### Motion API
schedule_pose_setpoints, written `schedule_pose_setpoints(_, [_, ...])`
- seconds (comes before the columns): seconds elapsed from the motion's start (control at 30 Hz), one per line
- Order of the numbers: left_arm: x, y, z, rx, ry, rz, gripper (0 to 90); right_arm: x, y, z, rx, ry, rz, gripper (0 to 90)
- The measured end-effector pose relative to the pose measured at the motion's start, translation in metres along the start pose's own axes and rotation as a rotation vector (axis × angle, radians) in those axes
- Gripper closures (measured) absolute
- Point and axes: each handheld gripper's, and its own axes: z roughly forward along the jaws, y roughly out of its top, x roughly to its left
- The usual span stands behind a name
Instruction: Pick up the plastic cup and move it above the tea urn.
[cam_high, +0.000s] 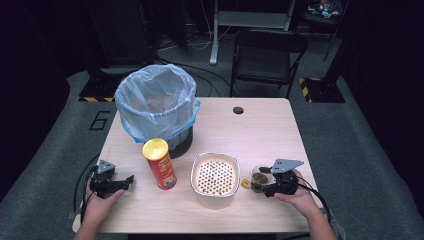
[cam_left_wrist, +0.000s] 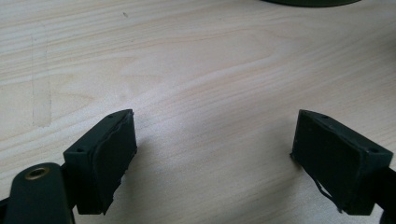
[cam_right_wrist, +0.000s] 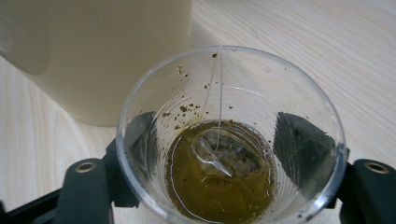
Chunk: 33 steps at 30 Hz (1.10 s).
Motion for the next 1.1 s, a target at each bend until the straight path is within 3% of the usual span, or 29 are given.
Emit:
schedule_pose_setpoints(0.2, [0.000,0.000,0.000,0.005,-0.002,0.001,13.5,-0.001,0.000,0.002,-0.004,0.003,0.017,28.9])
schedule_pose_setpoints(0.37, [0.000,0.000,0.000,0.000,0.000,0.000,13.5,0.000,0.001,0.001,-0.007,0.003,-0.010,34.4])
schedule_pose_setpoints(0.53, [0.000,0.000,0.000,0.000,0.000,0.000,13.5,0.001,0.001,-0.001,0.005,-0.005,0.000,35.1])
schedule_pose_setpoints(0.6, [0.000,0.000,0.000,0.000,0.000,0.000,13.5,-0.002,0.001,-0.001,-0.008,-0.005,-0.027,35.2])
schedule_pose_setpoints(0.73, [0.000,0.000,0.000,0.000,0.000,0.000,13.5,-0.002,0.001,-0.001,-0.001,0.003,-0.028,35.0])
schedule_pose_setpoints(0.8, [0.000,0.000,0.000,0.000,0.000,0.000,13.5,0.001,0.001,-0.003,0.014,0.003,0.002,34.6])
schedule_pose_setpoints(0.87, [0.000,0.000,0.000,0.000,0.000,0.000,13.5,-0.001,0.001,-0.003,0.006,-0.006,-0.017,34.3])
schedule_pose_setpoints(0.97, [0.000,0.000,-0.001,0.003,0.002,0.012,13.5,0.001,0.002,-0.008,0.009,-0.019,0.005,33.8])
schedule_pose_setpoints(1.03, [0.000,0.000,-0.001,0.003,0.003,0.014,13.5,0.001,0.004,-0.013,-0.024,-0.022,0.000,33.4])
schedule_pose_setpoints(1.1, [0.000,0.000,-0.001,0.003,0.002,0.011,13.5,0.002,0.007,-0.021,-0.041,-0.031,0.036,32.9])
